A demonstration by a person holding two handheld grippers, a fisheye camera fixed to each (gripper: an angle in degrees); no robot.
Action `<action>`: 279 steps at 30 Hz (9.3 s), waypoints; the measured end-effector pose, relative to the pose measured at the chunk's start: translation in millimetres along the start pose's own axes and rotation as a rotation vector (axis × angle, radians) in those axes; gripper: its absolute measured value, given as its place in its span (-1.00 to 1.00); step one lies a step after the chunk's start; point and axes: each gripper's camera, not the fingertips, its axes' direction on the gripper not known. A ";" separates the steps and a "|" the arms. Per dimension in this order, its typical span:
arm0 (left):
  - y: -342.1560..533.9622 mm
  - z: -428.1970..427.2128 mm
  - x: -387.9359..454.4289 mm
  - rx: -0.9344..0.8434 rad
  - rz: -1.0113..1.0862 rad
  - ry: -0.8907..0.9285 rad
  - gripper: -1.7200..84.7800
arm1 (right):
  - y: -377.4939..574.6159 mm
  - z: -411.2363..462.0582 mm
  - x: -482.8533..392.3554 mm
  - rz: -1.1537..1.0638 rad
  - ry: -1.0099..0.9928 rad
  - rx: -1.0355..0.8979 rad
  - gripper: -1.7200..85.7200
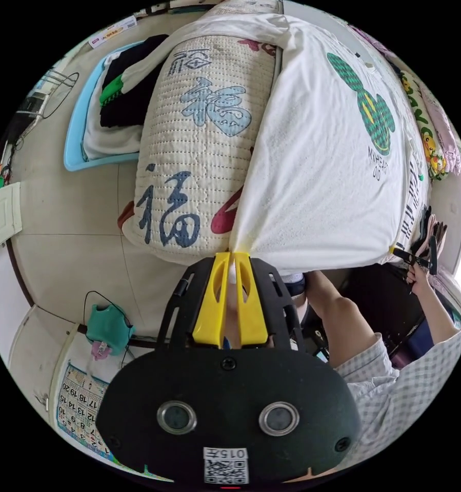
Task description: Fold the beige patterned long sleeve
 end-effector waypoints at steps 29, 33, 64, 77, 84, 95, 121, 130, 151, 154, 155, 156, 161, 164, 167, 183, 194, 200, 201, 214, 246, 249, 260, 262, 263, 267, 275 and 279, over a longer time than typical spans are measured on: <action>-433.1 99.4 930.4 -0.075 1.265 -0.131 -0.64 | -54.2 -466.6 263.3 0.169 -0.542 0.726 -0.75; -418.0 137.9 963.3 -0.061 1.356 -0.380 -0.70 | -38.2 -483.6 265.1 0.119 -0.592 0.758 -0.86; -357.0 46.8 963.2 0.151 1.535 -0.062 -0.79 | -202.0 -469.9 404.4 0.382 -0.402 0.879 -0.95; -243.2 -204.5 345.3 0.581 0.701 0.262 -0.79 | -258.3 -362.4 291.9 -0.032 -0.335 0.719 -0.94; -132.2 -165.6 -0.6 0.553 0.072 0.452 -0.77 | -393.0 -239.4 44.7 -0.492 -0.250 0.463 -0.90; -41.0 -135.4 -401.3 0.776 -0.620 0.917 -0.71 | -661.7 -59.6 -346.2 -1.099 -0.043 0.206 -0.81; -51.4 -165.9 -616.0 0.957 -0.692 1.084 -0.95 | -1097.9 312.8 -467.5 -1.549 0.656 -0.359 -0.97; -22.8 -180.4 -602.8 0.852 -0.760 0.755 -0.90 | -1118.0 193.3 -360.1 -1.433 0.337 -0.006 -0.81; 147.1 -221.8 -304.5 0.666 0.316 0.535 -0.77 | -821.0 -69.8 446.5 -0.578 0.058 0.549 -0.76; 145.2 -207.8 -292.1 0.706 0.357 0.533 -0.79 | -821.9 -68.1 465.5 -0.603 0.008 0.643 -0.76; 143.8 -203.7 -290.4 0.709 0.356 0.557 -0.82 | -826.2 -65.4 465.4 -0.643 -0.012 0.676 -0.76; 143.6 -202.1 -289.0 0.709 0.357 0.561 -0.83 | -831.6 -63.0 461.6 -0.680 -0.027 0.700 -0.76; 161.1 -194.6 -267.9 0.750 0.371 0.472 -0.91 | -831.5 -69.4 429.7 -0.868 -0.111 0.769 -0.75; 173.8 -191.8 -253.2 0.778 0.386 0.413 -0.90 | -797.0 -71.3 412.4 -0.924 -0.118 0.838 -0.75; 191.0 -189.7 -232.0 0.799 0.411 0.337 -0.86 | -737.5 -67.4 411.8 -0.911 -0.135 0.902 -0.75; 345.6 -135.0 -165.6 0.860 0.500 0.403 -0.66 | -461.6 34.8 496.2 -0.368 0.027 0.863 -0.68; 325.4 -96.4 -88.3 0.606 0.378 0.066 -0.74 | -462.4 84.1 441.2 -0.347 0.143 0.662 -0.74; 327.2 -87.7 -61.8 0.533 0.419 0.013 -0.92 | -425.4 105.0 419.3 -0.445 0.188 0.626 -0.90; 329.3 -88.3 -58.7 0.534 0.427 0.004 -0.93 | -417.4 107.9 417.2 -0.453 0.183 0.619 -0.92; 326.7 -61.0 -0.5 0.515 0.425 -0.251 -0.98 | -378.5 169.9 358.1 -0.445 0.401 0.491 -0.97; 324.0 16.2 56.6 0.633 0.416 -0.364 -0.97 | -222.5 116.2 256.4 -0.521 0.607 0.390 -0.96; 320.0 17.7 49.6 0.631 0.424 -0.320 -0.96 | -206.4 86.0 262.2 -0.533 0.559 0.403 -0.96; 314.4 -16.8 29.0 0.599 0.335 -0.342 -0.87 | -143.7 -92.4 370.5 -0.505 0.224 0.515 -0.80; 313.8 -33.7 44.4 0.661 0.359 -0.349 -0.85 | -134.6 -138.2 411.8 -0.467 0.116 0.598 -0.80; 309.4 -44.8 61.6 0.704 0.394 -0.348 -0.84 | -131.6 -171.9 443.2 -0.417 0.020 0.693 -0.79; 274.1 -59.5 140.6 0.827 0.555 -0.274 -0.80 | -139.8 -275.9 531.4 -0.093 -0.071 1.154 -0.74; 172.4 30.6 310.7 0.709 0.933 -0.094 -0.72 | -304.1 -394.8 609.4 0.137 -0.393 1.231 -0.70; 161.2 50.3 303.7 0.730 0.938 -0.129 -0.73 | -377.1 -409.4 661.6 0.278 -0.638 1.267 -0.69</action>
